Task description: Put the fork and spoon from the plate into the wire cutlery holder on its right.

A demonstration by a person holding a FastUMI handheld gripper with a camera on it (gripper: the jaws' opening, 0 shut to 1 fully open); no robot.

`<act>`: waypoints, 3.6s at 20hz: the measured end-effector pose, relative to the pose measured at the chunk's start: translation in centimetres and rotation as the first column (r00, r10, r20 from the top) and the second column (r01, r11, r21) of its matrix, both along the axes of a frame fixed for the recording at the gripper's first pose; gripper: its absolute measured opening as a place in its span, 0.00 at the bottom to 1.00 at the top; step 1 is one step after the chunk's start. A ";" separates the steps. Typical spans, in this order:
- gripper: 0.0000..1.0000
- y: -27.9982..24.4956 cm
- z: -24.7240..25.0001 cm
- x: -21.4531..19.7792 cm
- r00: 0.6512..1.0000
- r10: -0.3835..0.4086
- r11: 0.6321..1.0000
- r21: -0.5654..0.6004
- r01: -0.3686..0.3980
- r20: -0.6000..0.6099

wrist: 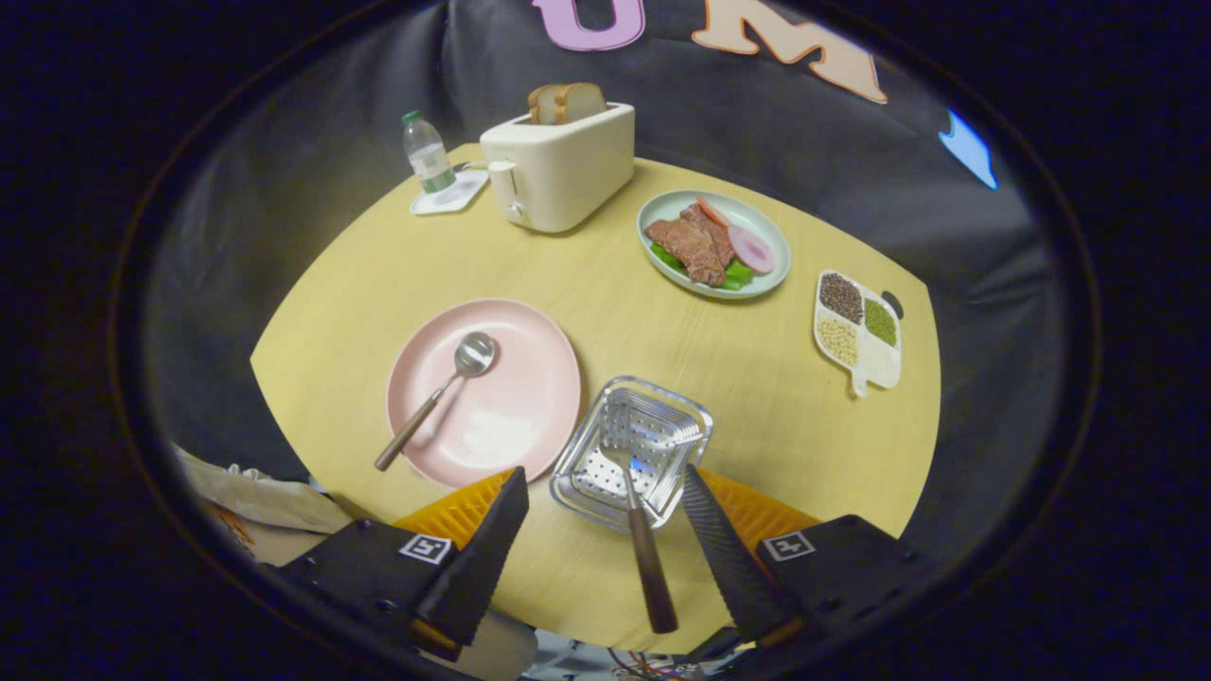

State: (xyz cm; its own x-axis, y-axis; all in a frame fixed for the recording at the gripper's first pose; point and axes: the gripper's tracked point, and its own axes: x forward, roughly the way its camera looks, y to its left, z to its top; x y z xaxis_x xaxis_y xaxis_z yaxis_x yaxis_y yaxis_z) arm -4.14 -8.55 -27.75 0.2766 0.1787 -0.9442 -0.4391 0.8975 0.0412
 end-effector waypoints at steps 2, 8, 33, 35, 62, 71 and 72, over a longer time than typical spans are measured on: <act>0.88 1.6 0.6 0.0 0.997 -0.049 0.998 0.030 0.048 0.061; 1.00 6.0 2.1 0.2 0.955 -0.165 0.983 0.122 0.139 0.245; 0.55 16.6 -10.3 -5.1 0.935 -0.222 0.975 0.066 0.212 0.278; 0.43 16.6 -10.6 -5.4 0.936 -0.222 0.975 0.057 0.215 0.272; 0.07 9.8 -0.7 -2.7 0.978 -0.112 0.993 0.067 0.102 0.173; 0.07 5.1 1.8 -1.6 0.992 -0.076 0.995 0.071 0.069 0.105; 0.07 4.9 2.0 -1.6 0.993 -0.073 0.994 0.084 0.066 0.091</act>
State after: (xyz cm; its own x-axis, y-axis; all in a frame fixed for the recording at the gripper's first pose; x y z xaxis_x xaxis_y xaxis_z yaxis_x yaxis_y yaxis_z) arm -5.74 -3.63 -25.77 0.3779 0.2308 -0.8966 -0.3813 0.9213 0.0765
